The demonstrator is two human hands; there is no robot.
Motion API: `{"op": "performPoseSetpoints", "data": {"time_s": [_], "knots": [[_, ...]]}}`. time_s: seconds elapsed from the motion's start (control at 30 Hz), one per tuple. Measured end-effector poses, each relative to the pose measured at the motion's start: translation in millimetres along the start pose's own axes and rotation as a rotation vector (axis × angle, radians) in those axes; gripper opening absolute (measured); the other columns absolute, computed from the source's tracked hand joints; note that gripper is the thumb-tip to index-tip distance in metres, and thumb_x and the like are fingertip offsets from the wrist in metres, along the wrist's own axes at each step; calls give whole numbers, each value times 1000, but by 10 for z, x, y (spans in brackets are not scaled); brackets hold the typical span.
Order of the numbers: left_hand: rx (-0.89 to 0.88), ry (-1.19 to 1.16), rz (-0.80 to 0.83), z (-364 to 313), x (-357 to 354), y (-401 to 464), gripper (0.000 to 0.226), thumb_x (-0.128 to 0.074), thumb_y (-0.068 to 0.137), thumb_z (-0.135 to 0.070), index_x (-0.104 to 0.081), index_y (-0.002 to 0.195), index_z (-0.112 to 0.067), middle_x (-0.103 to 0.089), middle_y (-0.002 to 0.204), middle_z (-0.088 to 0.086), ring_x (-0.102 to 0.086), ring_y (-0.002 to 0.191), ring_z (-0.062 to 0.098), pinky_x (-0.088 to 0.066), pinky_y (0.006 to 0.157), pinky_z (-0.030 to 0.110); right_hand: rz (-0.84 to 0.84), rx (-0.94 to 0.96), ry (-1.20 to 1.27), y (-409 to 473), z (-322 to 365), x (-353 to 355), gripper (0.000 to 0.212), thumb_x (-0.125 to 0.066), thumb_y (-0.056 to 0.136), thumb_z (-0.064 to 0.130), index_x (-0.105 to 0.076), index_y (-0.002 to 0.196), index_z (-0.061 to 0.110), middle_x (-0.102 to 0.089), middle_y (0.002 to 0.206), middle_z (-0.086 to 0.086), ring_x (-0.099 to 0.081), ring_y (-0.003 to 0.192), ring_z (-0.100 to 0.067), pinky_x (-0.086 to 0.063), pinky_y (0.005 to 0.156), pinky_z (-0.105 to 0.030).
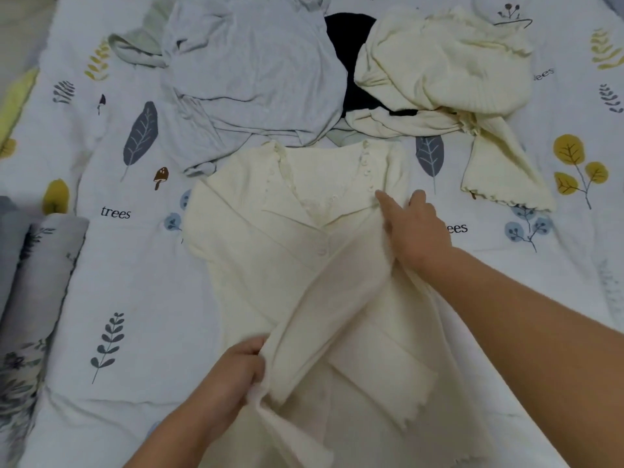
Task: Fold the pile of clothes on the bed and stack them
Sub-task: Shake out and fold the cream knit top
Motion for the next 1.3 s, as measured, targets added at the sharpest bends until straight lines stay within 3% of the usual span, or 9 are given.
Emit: {"op": "performPoseSetpoints", "data": {"time_s": [0.17,0.3,0.57,0.73,0.87,0.97,1.1,1.23,1.3], "knots": [[-145,755,-363,-10,66,22,35,-60,80,-52,-44,82,-21,-56,80,-7,-55,73,10,-37,62,26,-103,-65,220,328,-64,94,25,-42,96,17,-44,119,6,-47,113,-20,-51,97,-34,-35,71,-34],[-316,1129,-587,53,54,-52,59,-75,60,-33,-46,107,-12,-43,94,3,-55,84,30,-39,62,32,-200,-208,659,296,-30,92,48,-43,94,10,-29,140,13,-52,123,-14,-52,109,-32,-39,85,-37],[-596,1425,-485,93,-69,-85,55,-91,22,-26,-63,65,-8,-58,66,12,-57,52,31,-42,36,33,-157,-309,486,-117,-20,-269,40,-51,88,13,-44,127,9,-45,123,-18,-39,116,-35,-36,88,-39],[-374,1077,-480,-137,71,-88,27,-60,83,-19,-37,69,-22,-46,62,-5,-50,60,18,-33,55,27,-106,-400,690,-145,-3,-339,57,-59,86,24,-32,134,11,-55,104,-8,-53,101,-29,-35,75,-32],[-251,8,-13,-176,226,-162,23,-43,94,-3,-62,82,-7,-65,72,8,-58,63,17,-46,57,25,-93,-421,775,-34,-50,-281,48,-62,81,16,-41,124,10,-53,95,0,-49,87,-20,-34,75,-28],[-125,-226,223,-87,277,-125,30,-45,89,-3,-66,108,-11,-69,104,17,-66,93,29,-53,79,37,-156,-402,705,21,-103,-215,33,-56,78,7,-51,111,10,-54,93,-4,-49,84,-22,-34,71,-27],[-134,256,138,97,362,-18,11,-50,89,5,-58,95,0,-61,84,11,-54,80,16,-39,76,30,-371,-514,609,48,-375,-30,27,-51,80,5,-51,106,13,-54,85,-8,-49,76,-28,-33,64,-30],[-167,795,-72,187,307,77,26,-50,90,-7,-40,71,-22,-41,64,-5,-42,54,-2,-32,55,13,24,-531,190,36,-514,-131,34,-44,89,10,-44,123,10,-47,123,-20,-43,113,-35,-35,90,-41],[-216,1048,-251,139,219,41,29,-49,93,-27,-32,70,-30,-46,68,-6,-45,65,3,-34,61,18,-69,-506,134,53,-454,-123,40,-43,90,11,-41,130,12,-40,130,-20,-36,120,-35,-29,97,-44]]}}
Point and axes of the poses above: each hand's wrist, its own y-axis towards the middle knuckle, its own x-axis out of the back of the hand, z = x × y, the point moved 2 cm from there along y, towards the middle knuckle
